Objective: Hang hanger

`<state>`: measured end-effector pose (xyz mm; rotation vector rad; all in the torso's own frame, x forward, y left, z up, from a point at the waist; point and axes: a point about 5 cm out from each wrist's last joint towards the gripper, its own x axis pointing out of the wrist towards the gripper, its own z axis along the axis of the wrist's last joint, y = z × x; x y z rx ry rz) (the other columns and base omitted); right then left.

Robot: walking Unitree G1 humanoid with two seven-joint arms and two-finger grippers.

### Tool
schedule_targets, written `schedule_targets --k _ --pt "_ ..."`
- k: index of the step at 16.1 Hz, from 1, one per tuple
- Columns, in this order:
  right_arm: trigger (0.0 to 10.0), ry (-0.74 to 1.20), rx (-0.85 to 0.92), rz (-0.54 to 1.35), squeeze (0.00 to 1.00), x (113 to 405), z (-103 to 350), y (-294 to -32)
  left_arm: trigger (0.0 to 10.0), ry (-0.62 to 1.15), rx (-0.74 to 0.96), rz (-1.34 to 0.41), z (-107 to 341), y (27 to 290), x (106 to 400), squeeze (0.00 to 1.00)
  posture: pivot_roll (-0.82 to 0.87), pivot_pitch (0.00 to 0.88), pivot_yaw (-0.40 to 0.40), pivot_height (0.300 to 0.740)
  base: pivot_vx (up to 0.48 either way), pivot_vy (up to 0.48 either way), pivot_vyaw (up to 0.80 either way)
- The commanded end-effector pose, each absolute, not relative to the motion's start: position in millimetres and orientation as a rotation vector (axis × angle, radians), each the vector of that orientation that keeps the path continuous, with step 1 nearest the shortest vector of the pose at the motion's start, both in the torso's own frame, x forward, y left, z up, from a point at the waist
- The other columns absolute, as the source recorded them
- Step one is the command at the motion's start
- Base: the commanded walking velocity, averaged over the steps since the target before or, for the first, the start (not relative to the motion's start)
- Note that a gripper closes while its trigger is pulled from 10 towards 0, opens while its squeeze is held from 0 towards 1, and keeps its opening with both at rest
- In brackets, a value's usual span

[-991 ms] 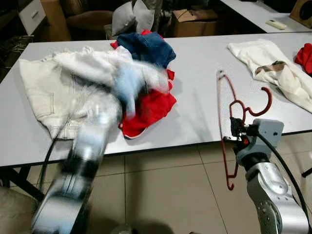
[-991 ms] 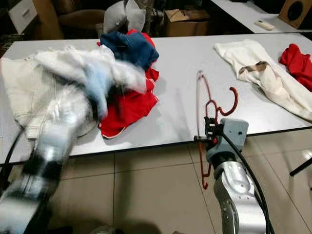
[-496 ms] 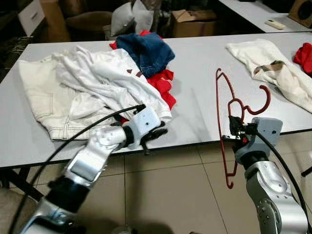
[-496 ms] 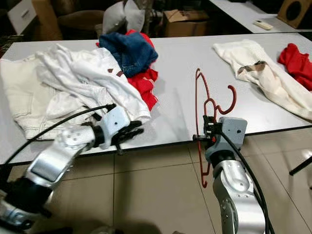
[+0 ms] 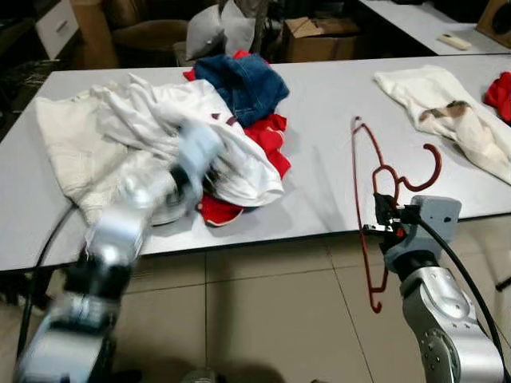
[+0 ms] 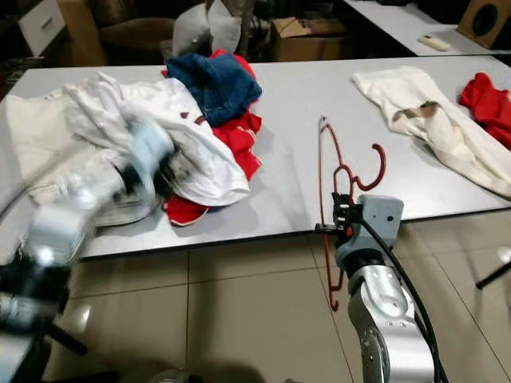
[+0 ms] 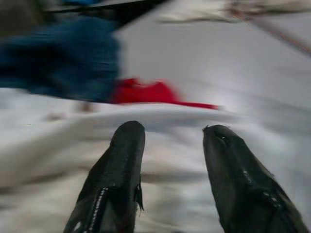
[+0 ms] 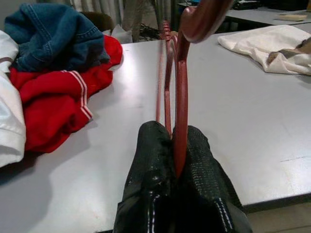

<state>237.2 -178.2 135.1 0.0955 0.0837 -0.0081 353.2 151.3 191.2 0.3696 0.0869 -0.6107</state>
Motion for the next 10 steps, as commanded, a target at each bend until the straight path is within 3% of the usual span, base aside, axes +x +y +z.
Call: schedule_targets --k 1,3,8,9,10 --pt "10.0 0.075 0.091 -0.006 0.00 237.7 137.6 -178.1 10.0 0.118 0.389 -0.505 184.4 163.0 362.2 0.00 -0.01 0.022 0.006 0.740 0.000 0.000 0.00" --pt "10.0 0.076 0.086 -0.005 0.00 237.2 138.2 -178.6 10.0 0.162 0.427 -0.366 178.3 177.5 379.7 0.00 -0.01 0.022 0.006 0.740 0.000 0.000 0.00" --pt "10.0 0.069 0.072 -0.010 0.00 236.8 142.4 -183.1 10.0 0.208 0.509 -0.299 168.6 189.5 392.8 0.00 -0.04 0.030 0.005 0.740 0.000 0.000 0.00" --pt "10.0 0.070 0.071 -0.012 0.00 236.4 142.2 -183.6 8.2 0.211 0.514 -0.296 167.5 191.1 394.1 0.00 -0.04 0.028 0.005 0.740 0.000 0.000 0.00" --pt "10.0 0.071 0.071 -0.012 0.00 236.3 142.0 -183.0 4.4 0.210 0.518 -0.300 167.0 191.4 395.0 0.00 -0.04 0.030 0.005 0.740 0.000 0.000 0.00"
